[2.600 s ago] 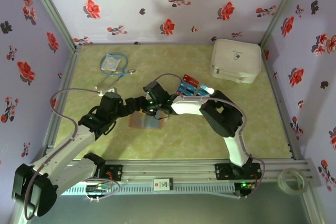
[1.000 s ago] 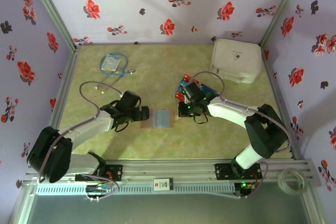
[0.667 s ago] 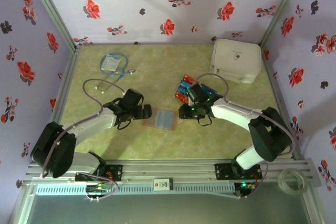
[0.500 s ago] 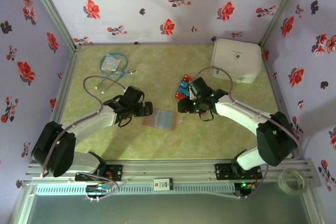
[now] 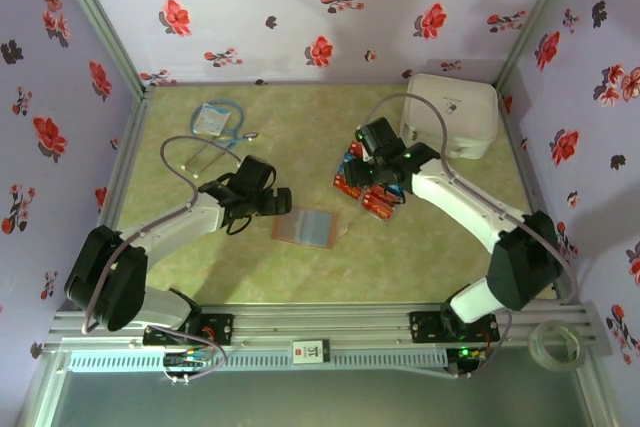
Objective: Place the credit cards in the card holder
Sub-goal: Pick up the credit card from the storage box.
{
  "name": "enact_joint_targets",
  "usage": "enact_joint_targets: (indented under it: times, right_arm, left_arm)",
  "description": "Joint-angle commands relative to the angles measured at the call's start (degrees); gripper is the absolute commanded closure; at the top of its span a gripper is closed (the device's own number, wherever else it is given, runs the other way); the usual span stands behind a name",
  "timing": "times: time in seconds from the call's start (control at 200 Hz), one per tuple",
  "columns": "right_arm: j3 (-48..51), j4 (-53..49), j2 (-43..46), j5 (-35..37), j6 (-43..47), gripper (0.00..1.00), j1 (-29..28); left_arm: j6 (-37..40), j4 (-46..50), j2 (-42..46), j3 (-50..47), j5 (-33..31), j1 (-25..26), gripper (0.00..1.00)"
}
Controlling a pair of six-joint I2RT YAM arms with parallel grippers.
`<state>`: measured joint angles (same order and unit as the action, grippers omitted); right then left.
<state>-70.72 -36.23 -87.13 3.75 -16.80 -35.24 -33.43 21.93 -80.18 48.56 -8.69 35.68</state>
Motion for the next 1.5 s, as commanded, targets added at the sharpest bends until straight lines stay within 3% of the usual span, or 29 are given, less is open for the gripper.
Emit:
enact_joint_targets:
  times: [0.0,0.46,1.01,1.495]
  right_arm:
    - [-2.3,-4.4,-3.1,-0.2,5.0,0.43,-0.1]
    - [-7.7,-8.5,-11.1,8.7,10.2,0.46,-4.8]
    - [-15.1,-10.4,-21.9,11.5,14.2,0.57,-5.9]
    - [-16.6,-9.1,-27.4,18.1,15.9,0.59,-5.5]
  left_arm:
    - [2.2,1.3,1.0,-0.7,1.4,-0.6,0.0]
    - [1.7,-4.3,8.6,-9.9,2.1,-1.2,0.0]
    - [-0.2,-7.2,5.7,-11.0,4.5,-3.4,0.0]
    - [-0.5,-8.0,4.5,-10.6,5.6,-3.9,0.0]
